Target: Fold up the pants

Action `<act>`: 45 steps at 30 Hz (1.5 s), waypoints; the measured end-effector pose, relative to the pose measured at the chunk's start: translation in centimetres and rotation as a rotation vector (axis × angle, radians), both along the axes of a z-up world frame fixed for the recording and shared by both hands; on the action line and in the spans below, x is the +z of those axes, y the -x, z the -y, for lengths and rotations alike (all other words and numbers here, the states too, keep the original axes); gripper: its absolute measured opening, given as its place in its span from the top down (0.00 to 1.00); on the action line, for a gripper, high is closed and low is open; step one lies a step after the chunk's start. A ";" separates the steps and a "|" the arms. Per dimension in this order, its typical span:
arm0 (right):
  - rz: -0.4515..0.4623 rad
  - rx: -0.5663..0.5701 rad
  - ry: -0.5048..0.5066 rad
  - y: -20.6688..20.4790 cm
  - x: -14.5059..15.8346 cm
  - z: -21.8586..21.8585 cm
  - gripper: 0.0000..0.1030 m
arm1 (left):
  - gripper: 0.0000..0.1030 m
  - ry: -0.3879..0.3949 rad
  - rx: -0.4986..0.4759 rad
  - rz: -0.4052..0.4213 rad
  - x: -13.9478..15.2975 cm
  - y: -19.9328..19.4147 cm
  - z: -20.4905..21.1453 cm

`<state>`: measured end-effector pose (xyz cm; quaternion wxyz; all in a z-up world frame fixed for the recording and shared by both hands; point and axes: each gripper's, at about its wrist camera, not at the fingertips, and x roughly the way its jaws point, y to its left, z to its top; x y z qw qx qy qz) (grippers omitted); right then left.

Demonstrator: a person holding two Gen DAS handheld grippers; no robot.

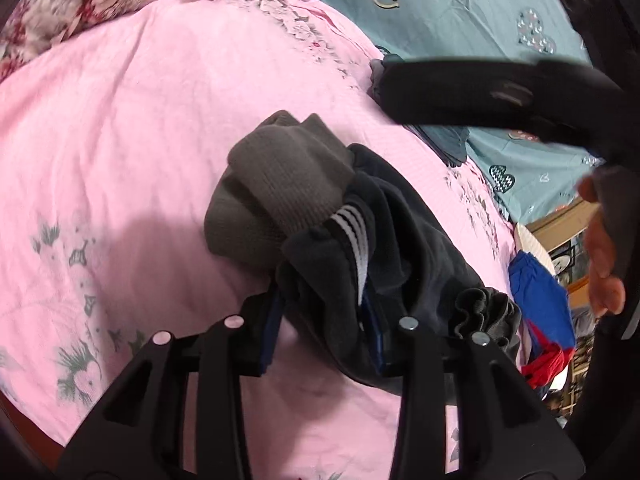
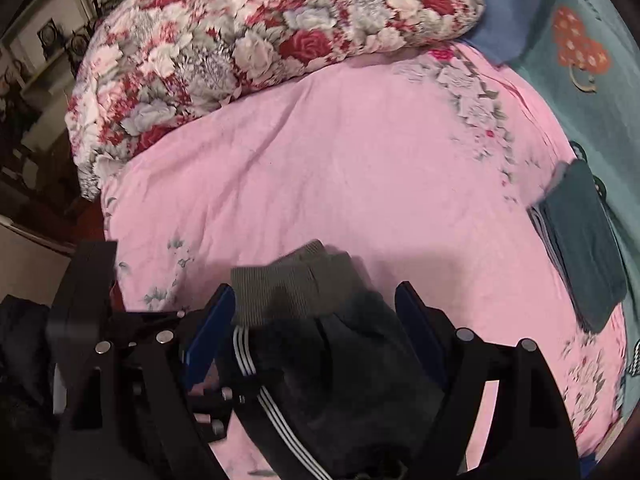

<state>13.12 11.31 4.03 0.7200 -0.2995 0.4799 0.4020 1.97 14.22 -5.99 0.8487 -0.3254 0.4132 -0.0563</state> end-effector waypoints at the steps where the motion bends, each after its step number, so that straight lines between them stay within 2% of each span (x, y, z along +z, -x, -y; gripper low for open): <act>1: -0.002 0.008 0.024 -0.2 -0.8 -0.7 0.20 | 0.58 0.011 0.005 -0.004 -0.3 0.0 -0.2; 5: -0.046 -0.006 0.132 -2.8 -5.8 -2.9 0.20 | 0.53 0.026 0.005 -0.004 -1.0 -0.4 -0.5; 7: -0.145 -0.048 0.147 -4.8 -8.2 -2.6 0.23 | 0.53 0.027 0.003 0.001 -1.1 -0.6 -0.6; 8: -0.239 -0.080 0.134 -5.6 -9.5 -2.0 0.29 | 0.54 0.027 -0.001 0.003 -1.2 -0.9 -0.7; 9: -0.253 -0.077 0.124 -5.8 -9.8 -1.8 0.34 | 0.57 0.027 -0.008 -0.001 -1.3 -1.1 -0.7; 11: -0.256 -0.051 0.107 -5.5 -9.2 -1.3 0.43 | 0.64 0.025 -0.026 0.010 -1.3 -1.4 -0.6; 13: -0.246 -0.038 0.075 -5.2 -7.9 -0.4 0.48 | 0.71 -0.019 -0.048 0.048 -0.4 -1.2 0.1; 16: -0.219 -0.016 0.024 -4.4 -5.4 1.4 0.51 | 0.74 -0.064 -0.081 0.115 1.6 -0.8 1.6; 22: -0.147 -0.055 -0.066 -2.7 -0.1 6.6 0.51 | 0.75 -0.145 -0.170 0.213 5.7 -0.5 5.9; 26: -0.117 -0.128 -0.158 -1.6 3.9 13.1 0.51 | 0.75 -0.198 -0.279 0.292 9.3 0.3 10.4; 29: -0.101 -0.204 -0.244 -0.2 6.2 19.5 0.51 | 0.75 -0.238 -0.403 0.342 11.5 0.8 15.0; 33: -0.106 -0.333 -0.399 2.8 6.8 29.1 0.51 | 0.74 -0.323 -0.583 0.389 12.5 2.0 22.4; 37: -0.141 -0.500 -0.581 5.3 3.5 38.2 0.49 | 0.73 -0.394 -0.733 0.347 10.9 1.3 28.9; 41: -0.208 -0.692 -0.794 7.3 -3.3 45.8 0.41 | 0.72 -0.448 -0.870 0.270 7.6 0.0 34.2; 43: -0.197 -0.764 -0.854 8.5 -5.3 48.4 0.39 | 0.71 -0.490 -0.903 0.276 6.5 0.0 35.6; 45: -0.145 -0.817 -0.877 9.9 -5.5 50.1 0.39 | 0.71 -0.494 -0.918 0.292 6.2 0.4 36.2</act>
